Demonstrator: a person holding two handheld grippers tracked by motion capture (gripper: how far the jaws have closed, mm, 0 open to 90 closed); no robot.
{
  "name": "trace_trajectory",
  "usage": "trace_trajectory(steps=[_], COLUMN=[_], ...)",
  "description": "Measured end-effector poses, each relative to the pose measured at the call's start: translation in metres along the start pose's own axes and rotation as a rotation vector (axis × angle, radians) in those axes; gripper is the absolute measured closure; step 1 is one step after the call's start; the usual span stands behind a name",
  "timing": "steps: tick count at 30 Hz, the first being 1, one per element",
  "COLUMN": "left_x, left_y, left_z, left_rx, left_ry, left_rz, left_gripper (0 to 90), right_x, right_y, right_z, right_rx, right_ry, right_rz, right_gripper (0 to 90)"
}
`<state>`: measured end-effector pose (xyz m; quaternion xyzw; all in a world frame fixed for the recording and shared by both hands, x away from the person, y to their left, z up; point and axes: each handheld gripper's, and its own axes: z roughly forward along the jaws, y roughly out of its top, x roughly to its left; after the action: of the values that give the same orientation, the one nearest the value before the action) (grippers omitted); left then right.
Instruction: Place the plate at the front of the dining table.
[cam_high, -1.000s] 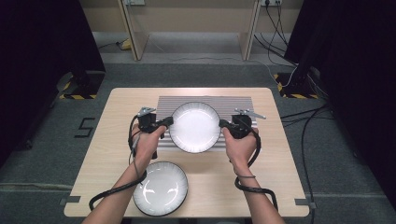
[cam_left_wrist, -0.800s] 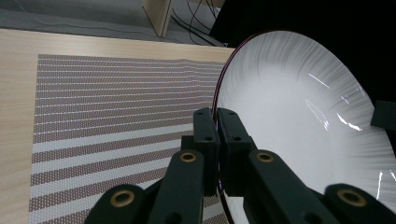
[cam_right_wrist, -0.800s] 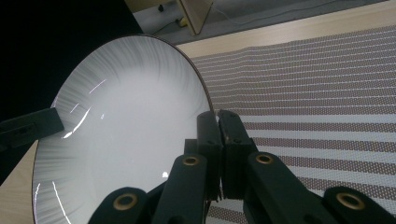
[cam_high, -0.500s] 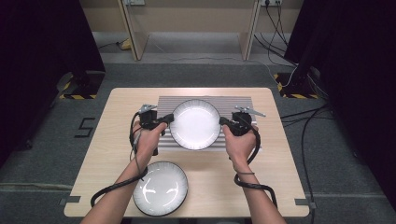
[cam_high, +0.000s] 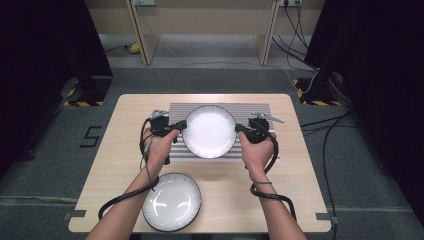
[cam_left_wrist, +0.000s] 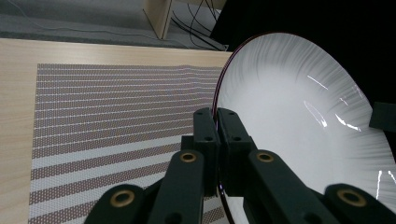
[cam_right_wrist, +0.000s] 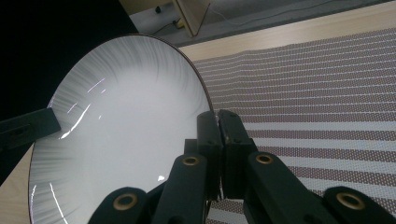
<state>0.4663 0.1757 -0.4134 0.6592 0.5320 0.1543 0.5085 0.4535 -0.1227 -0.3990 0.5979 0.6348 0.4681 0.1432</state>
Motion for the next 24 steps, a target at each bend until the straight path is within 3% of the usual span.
trace_trajectory(steps=[24], left_x=[0.0], left_y=[0.002], left_z=[0.012], left_rx=[0.002], left_ry=[0.002], left_rz=[0.007], left_gripper=[86.9], right_x=[-0.005], right_y=[0.002], right_z=[0.006], right_rx=[-0.012], right_ry=[-0.025], right_rz=[0.006], right_gripper=[88.7])
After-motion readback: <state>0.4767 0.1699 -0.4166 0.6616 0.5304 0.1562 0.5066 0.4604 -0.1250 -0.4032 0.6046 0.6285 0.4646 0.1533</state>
